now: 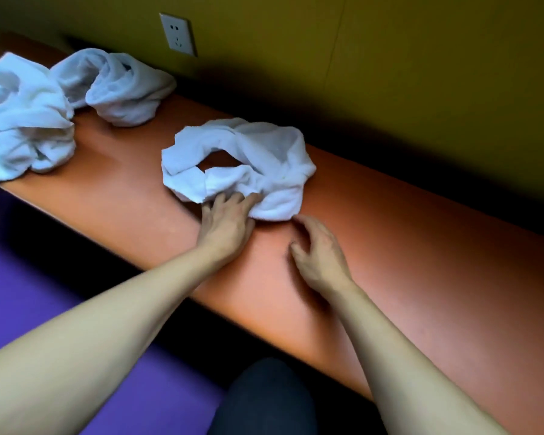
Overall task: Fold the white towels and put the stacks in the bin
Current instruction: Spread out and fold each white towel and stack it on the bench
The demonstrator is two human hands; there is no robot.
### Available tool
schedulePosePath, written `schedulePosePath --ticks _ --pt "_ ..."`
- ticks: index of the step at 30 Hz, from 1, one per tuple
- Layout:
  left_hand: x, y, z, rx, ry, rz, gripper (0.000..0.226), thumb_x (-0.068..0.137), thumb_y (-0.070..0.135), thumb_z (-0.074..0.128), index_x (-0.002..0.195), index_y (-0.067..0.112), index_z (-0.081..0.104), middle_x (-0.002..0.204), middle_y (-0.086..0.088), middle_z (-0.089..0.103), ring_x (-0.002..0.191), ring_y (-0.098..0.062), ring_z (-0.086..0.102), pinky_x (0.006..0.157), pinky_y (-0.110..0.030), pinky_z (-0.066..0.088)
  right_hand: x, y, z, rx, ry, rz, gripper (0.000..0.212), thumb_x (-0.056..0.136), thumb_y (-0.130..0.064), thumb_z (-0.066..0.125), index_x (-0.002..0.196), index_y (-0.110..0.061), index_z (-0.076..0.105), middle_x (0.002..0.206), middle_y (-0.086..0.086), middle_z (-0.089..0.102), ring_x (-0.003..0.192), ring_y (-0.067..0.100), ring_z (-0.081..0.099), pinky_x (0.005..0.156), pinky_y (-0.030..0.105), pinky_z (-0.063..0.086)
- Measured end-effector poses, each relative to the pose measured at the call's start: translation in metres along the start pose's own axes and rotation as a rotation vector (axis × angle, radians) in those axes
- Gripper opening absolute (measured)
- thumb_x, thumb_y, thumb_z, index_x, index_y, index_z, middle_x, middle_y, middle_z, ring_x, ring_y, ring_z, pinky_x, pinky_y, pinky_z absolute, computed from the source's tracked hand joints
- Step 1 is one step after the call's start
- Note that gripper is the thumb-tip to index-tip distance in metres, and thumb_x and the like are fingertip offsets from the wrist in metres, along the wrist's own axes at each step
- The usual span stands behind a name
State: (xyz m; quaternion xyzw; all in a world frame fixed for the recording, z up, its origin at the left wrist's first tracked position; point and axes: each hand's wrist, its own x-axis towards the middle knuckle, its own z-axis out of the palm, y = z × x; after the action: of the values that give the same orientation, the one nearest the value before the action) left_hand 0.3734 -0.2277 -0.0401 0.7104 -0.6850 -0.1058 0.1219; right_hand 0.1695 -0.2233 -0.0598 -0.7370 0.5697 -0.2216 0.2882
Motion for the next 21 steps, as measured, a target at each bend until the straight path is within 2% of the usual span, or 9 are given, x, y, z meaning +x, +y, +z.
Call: schedulePosePath --ticks 3,5,7,10,13,15,17,19,21 --pt "-0.041 0.022 0.007 0.0 -0.026 0.07 0.051 0.095 0.029 0.055 0.146 0.034 0.047 0.129 -0.002 0.056 0.129 -0.033 0.042 0.105 -0.056 0.032 -0.04 0.007 -0.019 0.052 0.1 0.057 0.049 0.085 -0.016 0.061 0.133 -0.021 0.055 0.127 -0.002 0.065 0.119 0.023 0.056 0.102 0.032 0.041" --pt "-0.064 0.035 0.009 -0.002 -0.043 0.127 0.051 0.093 0.029 0.056 0.143 0.032 0.051 0.125 -0.003 0.059 0.126 -0.034 0.046 0.103 -0.056 0.035 -0.065 0.013 -0.032 0.059 0.188 0.093 0.044 0.086 -0.014 0.062 0.128 -0.023 0.056 0.112 -0.006 0.067 0.106 0.023 0.057 0.09 0.031 0.042" --pt "-0.085 0.048 0.01 -0.02 -0.083 0.162 0.052 0.089 0.034 0.05 0.141 0.032 0.053 0.125 -0.001 0.06 0.124 -0.033 0.047 0.103 -0.055 0.037 -0.083 0.017 -0.045 0.015 0.285 0.111 0.043 0.085 -0.015 0.063 0.127 -0.024 0.056 0.106 -0.004 0.064 0.099 0.025 0.054 0.086 0.035 0.043" --pt "-0.112 0.07 0.009 -0.014 -0.192 0.218 0.059 0.084 0.039 0.043 0.143 0.035 0.049 0.129 0.002 0.058 0.124 -0.031 0.047 0.103 -0.053 0.037 -0.097 0.021 -0.059 -0.165 0.328 0.105 0.053 0.082 -0.016 0.063 0.134 -0.026 0.054 0.113 0.005 0.055 0.101 0.029 0.05 0.091 0.043 0.044" --pt "-0.124 0.088 0.001 0.053 -0.348 0.228 0.07 0.082 0.027 0.054 0.149 0.037 0.035 0.136 0.005 0.049 0.131 -0.028 0.038 0.108 -0.051 0.033 -0.102 0.024 -0.069 -0.344 0.293 0.095 0.064 0.076 -0.016 0.065 0.138 -0.029 0.053 0.125 0.008 0.05 0.113 0.031 0.049 0.096 0.045 0.036" --pt "-0.124 0.098 -0.013 0.115 -0.443 0.21 0.072 0.085 0.023 0.054 0.151 0.036 0.029 0.139 0.004 0.045 0.132 -0.027 0.037 0.105 -0.05 0.037 -0.104 0.026 -0.073 -0.407 0.304 0.064 0.065 0.076 -0.014 0.065 0.139 -0.028 0.052 0.136 0.011 0.049 0.123 0.034 0.048 0.102 0.047 0.033" --pt "-0.12 0.111 -0.029 0.201 -0.389 0.216 0.057 0.09 0.019 0.051 0.145 0.03 0.038 0.131 -0.001 0.049 0.122 -0.03 0.048 0.086 -0.043 0.045 -0.103 0.028 -0.076 -0.442 0.332 0.029 0.07 0.077 -0.007 0.062 0.143 -0.027 0.048 0.144 0.012 0.047 0.127 0.033 0.048 0.106 0.046 0.031" --pt "-0.108 0.124 -0.042 0.246 -0.169 0.206 0.039 0.091 0.013 0.049 0.13 0.021 0.048 0.115 -0.002 0.056 0.105 -0.03 0.055 0.066 -0.037 0.039 -0.097 0.03 -0.08 -0.469 0.324 0.006 0.072 0.079 -0.001 0.057 0.146 -0.025 0.046 0.148 0.01 0.047 0.13 0.03 0.045 0.11 0.044 0.028" --pt "-0.092 0.13 -0.043 0.236 -0.043 0.227 0.037 0.089 0.006 0.049 0.123 0.02 0.051 0.108 0.0 0.061 0.102 -0.028 0.052 0.064 -0.036 0.032 -0.091 0.032 -0.082 -0.487 0.242 -0.003 0.054 0.083 -0.004 0.053 0.134 -0.022 0.056 0.143 0.006 0.052 0.135 0.026 0.042 0.115 0.043 0.02"
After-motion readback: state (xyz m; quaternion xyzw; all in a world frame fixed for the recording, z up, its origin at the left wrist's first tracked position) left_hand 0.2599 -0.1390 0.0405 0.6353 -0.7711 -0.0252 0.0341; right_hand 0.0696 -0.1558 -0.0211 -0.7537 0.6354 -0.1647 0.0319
